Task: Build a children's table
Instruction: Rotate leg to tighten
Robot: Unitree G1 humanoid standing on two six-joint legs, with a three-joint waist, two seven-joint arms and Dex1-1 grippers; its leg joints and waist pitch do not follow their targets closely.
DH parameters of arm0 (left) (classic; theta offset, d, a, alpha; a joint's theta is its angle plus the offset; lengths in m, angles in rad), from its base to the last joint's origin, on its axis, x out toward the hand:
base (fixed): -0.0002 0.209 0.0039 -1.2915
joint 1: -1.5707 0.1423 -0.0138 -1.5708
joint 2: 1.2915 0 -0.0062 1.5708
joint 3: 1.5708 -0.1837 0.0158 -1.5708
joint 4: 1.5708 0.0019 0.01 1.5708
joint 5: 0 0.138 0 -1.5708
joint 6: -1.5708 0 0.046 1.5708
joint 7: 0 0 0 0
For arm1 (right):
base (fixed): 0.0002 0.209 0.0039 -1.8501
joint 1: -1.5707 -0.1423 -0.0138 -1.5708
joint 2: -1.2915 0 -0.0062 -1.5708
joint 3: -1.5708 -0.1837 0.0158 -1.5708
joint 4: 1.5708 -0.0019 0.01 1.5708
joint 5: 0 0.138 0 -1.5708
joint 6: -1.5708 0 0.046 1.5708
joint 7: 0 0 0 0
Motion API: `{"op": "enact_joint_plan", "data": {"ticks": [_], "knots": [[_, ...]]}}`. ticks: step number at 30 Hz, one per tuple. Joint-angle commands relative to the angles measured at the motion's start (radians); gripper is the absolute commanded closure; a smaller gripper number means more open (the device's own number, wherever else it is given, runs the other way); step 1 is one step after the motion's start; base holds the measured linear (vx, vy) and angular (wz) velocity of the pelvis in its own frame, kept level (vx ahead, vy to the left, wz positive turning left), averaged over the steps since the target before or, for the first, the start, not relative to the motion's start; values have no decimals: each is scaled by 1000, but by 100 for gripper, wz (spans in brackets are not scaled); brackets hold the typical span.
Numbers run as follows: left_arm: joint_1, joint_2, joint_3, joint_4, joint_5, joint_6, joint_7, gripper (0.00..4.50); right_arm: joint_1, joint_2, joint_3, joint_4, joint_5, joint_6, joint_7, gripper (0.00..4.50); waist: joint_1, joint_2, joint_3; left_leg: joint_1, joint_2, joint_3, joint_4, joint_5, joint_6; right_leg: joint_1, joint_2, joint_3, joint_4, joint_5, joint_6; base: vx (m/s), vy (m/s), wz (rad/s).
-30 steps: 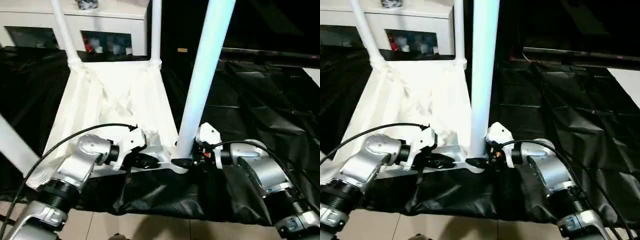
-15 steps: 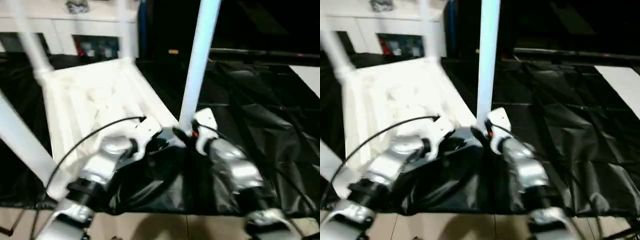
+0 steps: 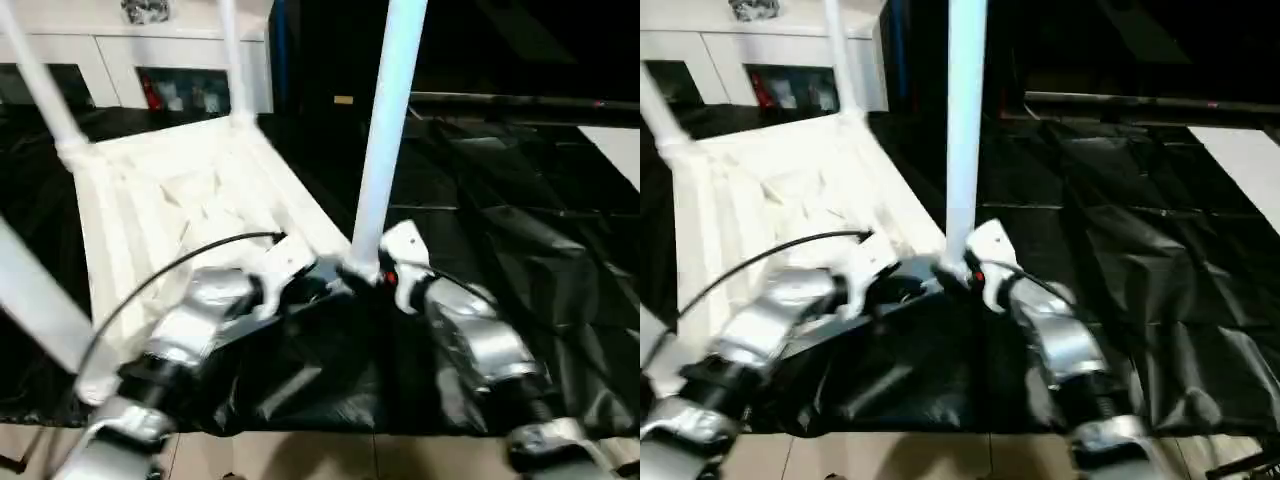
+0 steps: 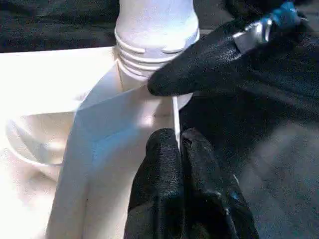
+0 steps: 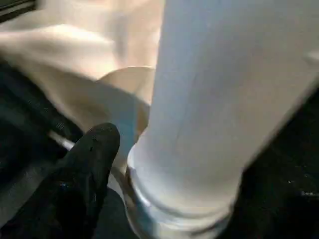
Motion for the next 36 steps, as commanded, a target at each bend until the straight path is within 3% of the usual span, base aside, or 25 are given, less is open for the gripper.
{"op": "enact_joint_plan", "data": {"ticks": [1,2,6,14,21,25,30,33,36], "knots": [[-11,-3,-31,-74,-59,-51,-103,450,11,-9,49,-42,27,-4,98,70,3,8,-70,7,21,1,-65,-168,54,52,-53,46,-63,-108,-236,0,0,0],[-8,14,-33,-79,-67,-49,-138,450,15,-30,47,-63,47,4,151,70,7,7,-70,7,19,1,-65,-165,61,58,-52,45,-60,-96,-244,0,0,0],[-12,50,-34,-79,-84,-42,-215,450,21,-81,60,-108,88,23,260,70,15,9,-68,10,22,2,-66,-181,59,56,-53,45,-60,-110,-250,0,0,0],[-26,96,-37,-58,-98,-57,-294,450,24,-142,96,-128,97,15,396,150,31,1,-66,11,24,3,-67,-194,44,53,-58,47,-65,-185,-231,0,0,0],[-36,93,-30,-26,-86,-78,-284,450,35,-144,123,-144,92,17,418,180,40,3,-68,10,23,2,-66,-176,37,54,-57,46,-63,-170,-223,0,0,0],[-47,61,-13,-7,-67,-74,-198,450,49,-109,97,-138,96,29,353,183,42,4,-68,13,24,3,-66,-180,34,50,-56,47,-64,-162,-227,0,0,0],[-66,-26,18,8,-44,-15,-29,450,29,25,12,-27,62,62,44,184,30,-1,-65,9,18,0,-70,-214,3,52,-59,45,-75,-280,-191,0,0,0],[-73,-79,18,11,-19,17,66,450,3,95,-13,41,39,64,-107,184,3,-1,-63,2,16,-3,-72,-215,-9,51,-58,43,-78,-308,-175,0,0,0],[-77,-127,16,19,-5,40,138,450,-23,160,-33,92,28,79,-213,184,-6,-1,-65,2,14,-2,-68,-206,-2,51,-57,44,-82,-315,-169,0,0,0]]}}
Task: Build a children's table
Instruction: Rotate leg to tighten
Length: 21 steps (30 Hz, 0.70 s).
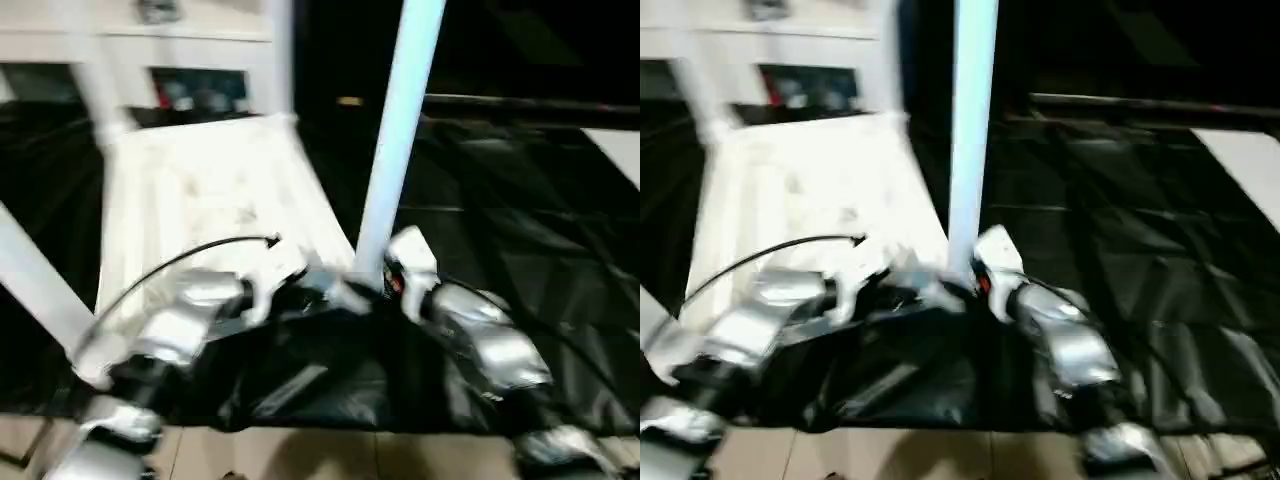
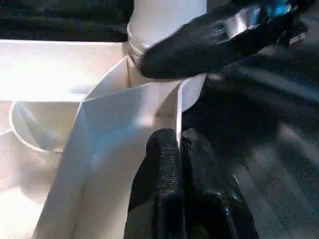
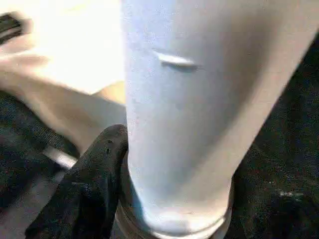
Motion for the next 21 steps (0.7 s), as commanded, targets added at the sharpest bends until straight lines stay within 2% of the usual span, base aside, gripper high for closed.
{"op": "enact_joint_plan", "data": {"ticks": [1,2,3,4,5,6,7,8,10,14,16,17,18,20,21], "knots": [[-43,-71,-14,-31,-28,-12,37,450,-15,79,50,53,-4,33,-42,184,5,-2,-67,0,12,-3,-70,-200,6,53,-56,41,-84,-312,-165,0,0,0],[-42,-74,-16,-31,-26,-11,42,450,-18,84,49,57,-7,33,-50,184,3,-2,-66,0,13,-2,-70,-196,8,51,-56,42,-84,-305,-166,0,0,0],[-42,-83,-18,-30,-21,-8,53,450,-24,96,47,65,-12,34,-67,184,4,3,-66,2,14,-2,-70,-196,11,50,-55,42,-86,-292,-170,0,0,0],[-37,-104,-33,-37,-12,-4,68,450,-38,125,56,82,-27,20,-86,184,4,1,-67,0,14,-3,-71,-193,12,51,-55,42,-82,-281,-174,0,0,0],[-34,-118,-40,-42,-8,-3,76,450,-45,143,60,87,-24,8,-77,184,3,4,-66,1,15,-3,-72,-197,11,50,-54,41,-82,-273,-177,0,0,0],[-34,-124,-42,-43,-7,-1,81,450,-48,147,61,89,-20,2,-72,149,3,4,-66,2,15,-3,-72,-202,12,51,-55,41,-83,-274,-178,0,0,0],[-34,-124,-42,-43,-7,-1,82,450,-48,147,61,89,-19,2,-72,149,3,4,-66,4,15,-3,-72,-210,15,50,-54,41,-83,-271,-181,0,0,0],[-37,-127,-41,-44,-7,3,84,450,-51,147,56,92,-11,0,-65,114,3,4,-65,4,15,-2,-72,-215,16,49,-54,42,-84,-273,-182,0,0,0],[-40,-122,-44,-46,-4,-1,76,450,-49,138,55,84,-1,5,-38,105,4,4,-65,5,16,-2,-73,-226,18,50,-55,42,-85,-283,-180,0,0,0],[-36,-97,-47,-47,-10,-26,33,450,-39,93,75,63,-23,-9,6,75,5,1,-65,5,16,-1,-72,-221,23,50,-56,43,-85,-277,-181,0,0,0],[-24,-64,-50,-63,-21,-42,-23,450,-30,47,82,30,-20,-12,78,62,4,-6,-66,2,16,0,-70,-207,33,52,-55,43,-84,-267,-180,0,0,0],[-24,-64,-50,-63,-21,-42,-23,450,-30,47,82,30,-20,-12,78,62,6,-4,-68,2,17,-1,-69,-190,39,54,-56,43,-80,-246,-183,0,0,0],[-15,-33,-52,-77,-34,-60,-76,450,-23,8,91,-1,-9,-10,144,62,6,-4,-67,2,17,0,-69,-184,43,52,-56,44,-80,-236,-185,0,0,0],[-6,-11,-53,-85,-48,-82,-122,450,-18,-18,96,-21,0,-13,190,62,9,-1,-70,3,18,1,-66,-154,57,53,-56,45,-72,-168,-209,0,0,0],[4,15,-54,-96,-62,-97,-171,450,-9,-50,105,-45,13,-17,248,62,10,6,-71,4,18,0,-66,-149,57,54,-55,45,-69,-150,-217,0,0,0]]}}
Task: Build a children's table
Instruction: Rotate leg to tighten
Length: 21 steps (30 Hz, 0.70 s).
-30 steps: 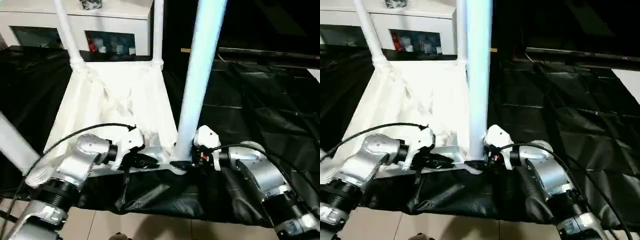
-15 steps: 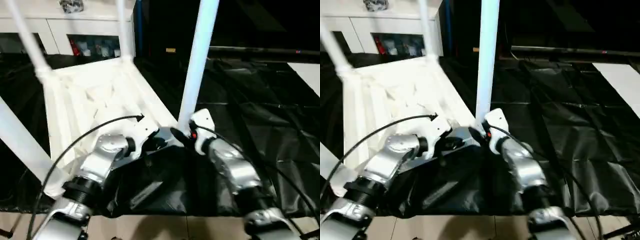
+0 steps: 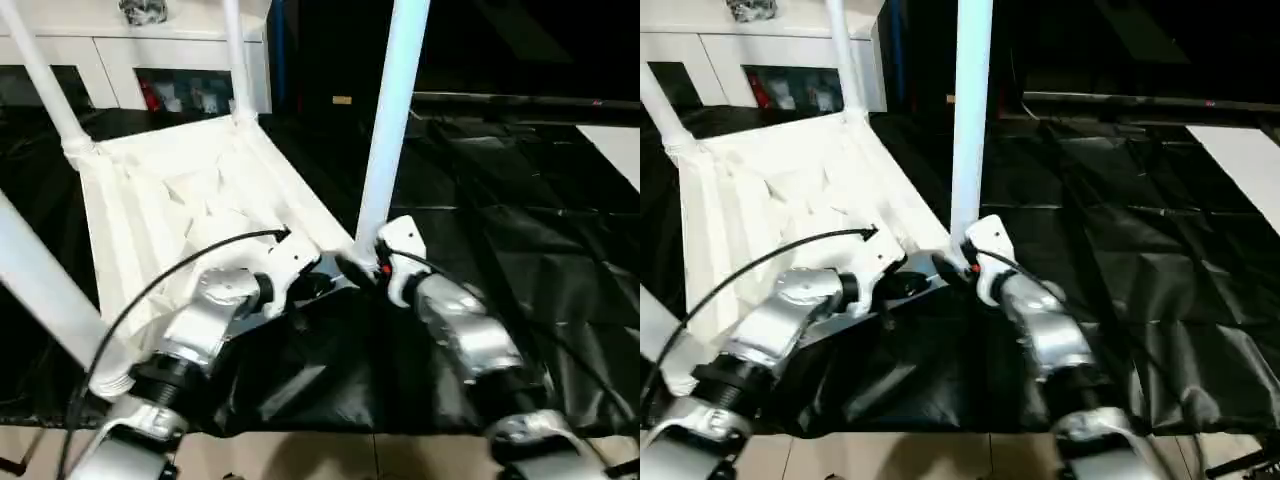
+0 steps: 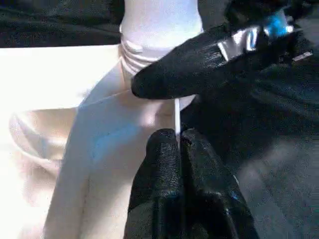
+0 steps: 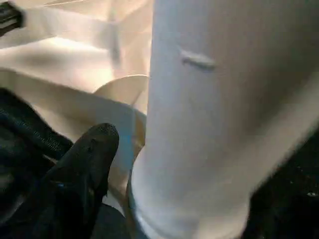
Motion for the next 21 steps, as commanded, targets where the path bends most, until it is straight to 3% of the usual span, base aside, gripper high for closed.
{"op": "enact_joint_plan", "data": {"ticks": [1,2,5,11,21], "knots": [[0,-11,-37,-74,-68,-74,-101,450,12,-6,75,-47,37,0,117,62,6,-1,-71,3,19,0,-64,-144,64,60,-55,44,-62,-117,-226,0,0,0],[10,23,-39,-89,-84,-79,-160,450,24,-51,88,-79,48,-9,194,62,7,5,-70,4,20,1,-64,-147,70,57,-55,44,-60,-98,-237,0,0,0],[15,51,-39,-100,-97,-83,-212,450,36,-92,101,-102,50,-22,263,62,7,4,-68,7,21,3,-64,-160,74,56,-53,44,-61,-95,-249,0,0,0],[25,97,-48,-134,-129,-75,-315,450,68,-155,123,-172,89,2,407,62,24,0,-65,12,23,4,-67,-193,57,54,-54,46,-66,-168,-236,0,0,0],[24,97,-53,-125,-127,-80,-320,450,76,-168,157,-186,90,3,462,151,35,-2,-65,11,22,2,-68,-189,40,53,-57,46,-70,-216,-213,0,0,0]]}}
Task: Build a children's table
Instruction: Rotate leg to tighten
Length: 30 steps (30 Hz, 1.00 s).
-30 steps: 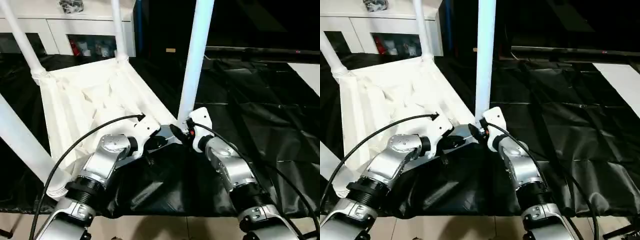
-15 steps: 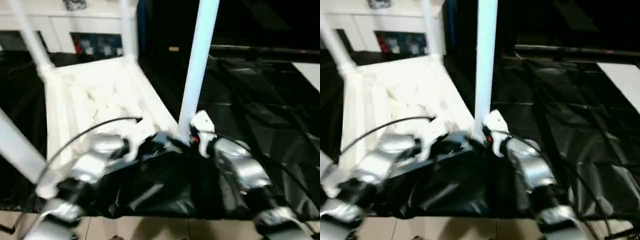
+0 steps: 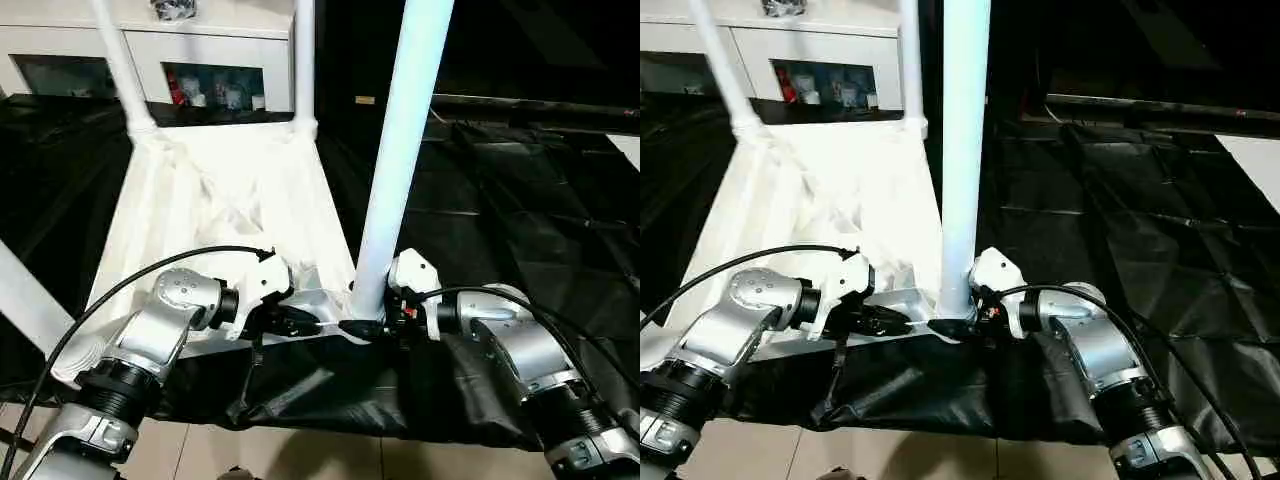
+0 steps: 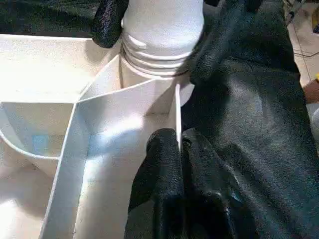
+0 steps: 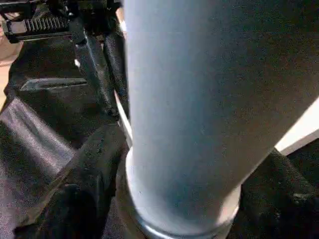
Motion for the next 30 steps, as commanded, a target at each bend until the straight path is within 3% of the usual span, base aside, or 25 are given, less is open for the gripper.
{"op": "enact_joint_plan", "data": {"ticks": [1,5,6,7,8,10,13,14,16,22,23,29,30], "knots": [[-22,-41,-22,-62,-43,-35,-20,450,3,21,52,-27,14,7,30,163,-4,-1,-67,11,22,2,-69,-188,39,52,-56,45,-71,-213,-212,0,0,0],[-22,-51,-12,-58,-33,-27,18,450,7,38,42,-26,16,17,0,178,-3,-3,-68,11,22,2,-68,-178,42,52,-56,45,-69,-196,-215,0,0,0],[-30,-66,-3,-40,-20,-28,62,450,3,60,25,-5,10,14,-46,180,-4,-10,-68,10,21,3,-68,-175,44,53,-55,45,-70,-198,-214,0,0,0],[-36,-81,6,-27,-11,-24,101,450,-7,83,8,22,0,14,-103,180,-3,-5,-66,10,22,2,-69,-175,39,51,-56,45,-69,-209,-212,0,0,0],[-48,-108,20,-5,5,-16,169,450,-27,127,-24,79,-22,12,-221,180,-6,-10,-66,11,21,4,-68,-173,32,48,-56,45,-71,-218,-209,0,0,0],[-57,-126,27,5,16,-7,214,450,-44,158,-47,119,-34,14,-304,181,-11,-9,-66,12,19,-1,-71,-196,10,51,-59,42,-76,-279,-192,0,0,0],[-72,-168,33,23,41,15,307,450,-77,221,-97,189,-43,30,-468,181,-32,-14,-63,5,17,-2,-73,-201,1,50,-57,43,-78,-297,-177,0,0,0],[-82,-213,36,32,61,41,392,450,-104,277,-130,237,-47,45,-599,181,-38,-12,-67,8,16,-2,-71,-192,-2,50,-59,43,-76,-294,-178,0,0,0],[-85,-251,34,36,76,58,455,450,-125,315,-143,274,-61,49,-690,181,-45,-14,-68,4,16,-1,-68,-170,1,51,-57,44,-74,-259,-185,0,0,0],[-79,-294,25,43,84,65,495,450,-146,351,-131,309,-83,25,-728,181,-41,-9,-72,2,14,2,-64,-130,36,55,-53,44,-66,-149,-206,0,0,0],[-80,-300,20,51,89,54,495,450,-143,359,-125,303,-85,13,-710,126,-41,-5,-70,3,14,2,-66,-140,39,56,-53,43,-68,-149,-209,0,0,0],[-71,-277,8,40,81,6,439,450,-126,342,-113,270,-64,1,-621,65,-40,-3,-69,5,15,1,-67,-173,38,56,-54,44,-72,-176,-209,0,0,0],[-70,-276,8,39,81,5,437,450,-126,341,-113,269,-63,1,-620,60,-40,1,-70,6,16,1,-66,-167,38,56,-54,44,-71,-168,-211,0,0,0]]}}
